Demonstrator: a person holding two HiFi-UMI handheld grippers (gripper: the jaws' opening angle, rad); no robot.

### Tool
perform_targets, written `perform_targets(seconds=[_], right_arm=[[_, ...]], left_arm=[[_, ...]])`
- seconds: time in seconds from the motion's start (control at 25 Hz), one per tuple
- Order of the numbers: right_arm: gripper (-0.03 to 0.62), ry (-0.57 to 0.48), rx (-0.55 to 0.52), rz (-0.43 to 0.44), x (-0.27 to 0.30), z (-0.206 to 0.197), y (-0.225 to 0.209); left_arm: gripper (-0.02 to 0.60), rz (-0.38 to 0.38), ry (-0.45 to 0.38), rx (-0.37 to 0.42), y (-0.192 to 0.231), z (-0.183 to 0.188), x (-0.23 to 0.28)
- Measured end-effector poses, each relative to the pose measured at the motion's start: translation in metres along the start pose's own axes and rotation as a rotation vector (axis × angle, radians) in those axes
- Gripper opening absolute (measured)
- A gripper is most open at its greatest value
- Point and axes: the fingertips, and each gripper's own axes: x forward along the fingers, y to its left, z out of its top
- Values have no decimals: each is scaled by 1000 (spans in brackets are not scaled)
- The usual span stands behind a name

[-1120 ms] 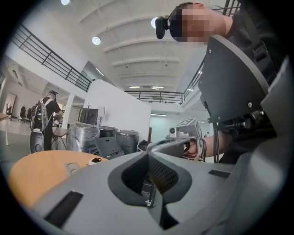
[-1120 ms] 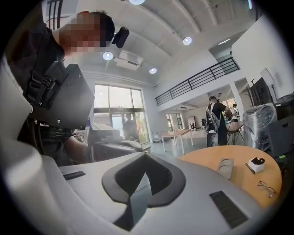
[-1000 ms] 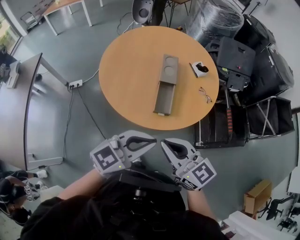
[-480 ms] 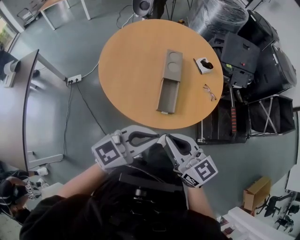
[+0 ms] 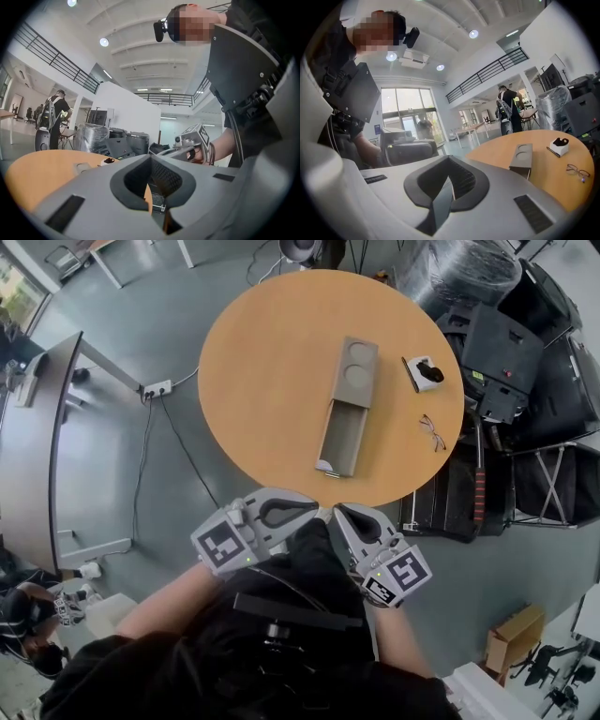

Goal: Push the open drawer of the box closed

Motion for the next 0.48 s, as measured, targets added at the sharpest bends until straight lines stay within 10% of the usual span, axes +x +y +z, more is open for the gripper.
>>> perform_targets(seconds=[0.48], right_arm=[[9, 71, 148, 38, 54, -84, -87]], left_arm=[[34, 85, 74, -47, 79, -86, 43]])
